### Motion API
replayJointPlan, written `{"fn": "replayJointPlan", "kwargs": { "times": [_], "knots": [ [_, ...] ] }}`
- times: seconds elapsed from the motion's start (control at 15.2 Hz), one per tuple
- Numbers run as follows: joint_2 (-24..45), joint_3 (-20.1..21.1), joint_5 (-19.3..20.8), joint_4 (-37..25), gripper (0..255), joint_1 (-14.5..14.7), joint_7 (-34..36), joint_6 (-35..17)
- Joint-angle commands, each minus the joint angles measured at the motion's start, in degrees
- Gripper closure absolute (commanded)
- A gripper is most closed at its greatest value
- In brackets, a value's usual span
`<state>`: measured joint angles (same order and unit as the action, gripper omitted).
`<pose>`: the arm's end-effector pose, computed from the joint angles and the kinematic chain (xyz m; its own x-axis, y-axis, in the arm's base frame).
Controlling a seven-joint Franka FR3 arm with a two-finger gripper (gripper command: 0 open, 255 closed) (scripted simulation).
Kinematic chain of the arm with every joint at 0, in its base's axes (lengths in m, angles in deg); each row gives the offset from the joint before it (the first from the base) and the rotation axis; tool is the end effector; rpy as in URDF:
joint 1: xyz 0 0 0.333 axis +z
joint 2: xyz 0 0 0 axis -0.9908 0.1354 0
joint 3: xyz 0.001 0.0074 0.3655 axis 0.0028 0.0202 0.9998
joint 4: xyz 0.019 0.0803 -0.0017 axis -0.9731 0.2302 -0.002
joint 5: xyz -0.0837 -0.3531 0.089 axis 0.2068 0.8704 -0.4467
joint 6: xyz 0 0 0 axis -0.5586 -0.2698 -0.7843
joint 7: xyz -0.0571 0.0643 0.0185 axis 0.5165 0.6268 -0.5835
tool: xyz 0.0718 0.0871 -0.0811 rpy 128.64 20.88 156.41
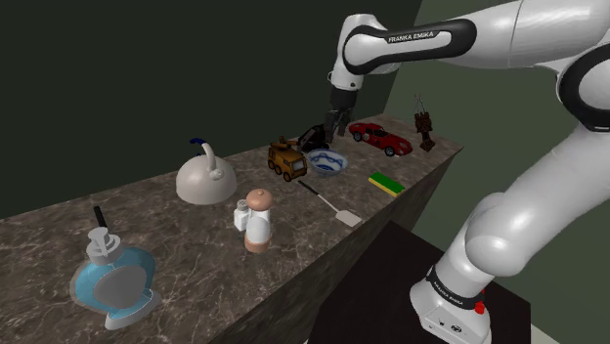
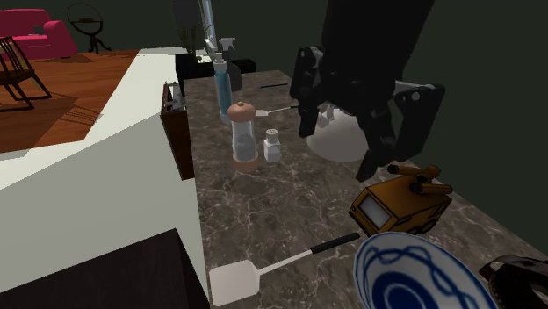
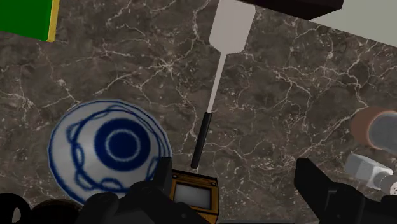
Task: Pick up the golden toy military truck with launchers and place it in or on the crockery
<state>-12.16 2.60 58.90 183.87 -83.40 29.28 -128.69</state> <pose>0.4613 -0.0302 0.5275 0.9907 0.1253 -0.0531 0.1222 -0.9908 -0.0584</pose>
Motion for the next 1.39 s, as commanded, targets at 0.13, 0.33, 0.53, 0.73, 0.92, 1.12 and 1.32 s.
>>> {"fn": "replayJointPlan", "kwargs": {
  "times": [0.13, 0.33, 0.53, 0.73, 0.92, 1.12, 1.32],
  "knots": [
    [8.6, -0.6, -0.68, -6.55, 0, -0.3, -0.97, -2.37],
    [15.13, -1.0, -1.33, -12.19, 0, -0.69, -1.79, -3.45],
    [21.82, -1.26, -2.06, -18.65, 0, -1.19, -2.53, -3.86],
    [28.76, -1.4, -2.81, -26.08, 0, -1.8, -3.15, -3.55],
    [30.31, -1.36, -2.99, -26.36, 0, -1.89, -3.29, -4.86],
    [30.77, -1.29, -3.08, -24.7, 0, -1.82, -3.36, -6.98],
    [31.23, -1.24, -3.17, -23.34, 0, -1.76, -3.43, -8.79]
  ]
}}
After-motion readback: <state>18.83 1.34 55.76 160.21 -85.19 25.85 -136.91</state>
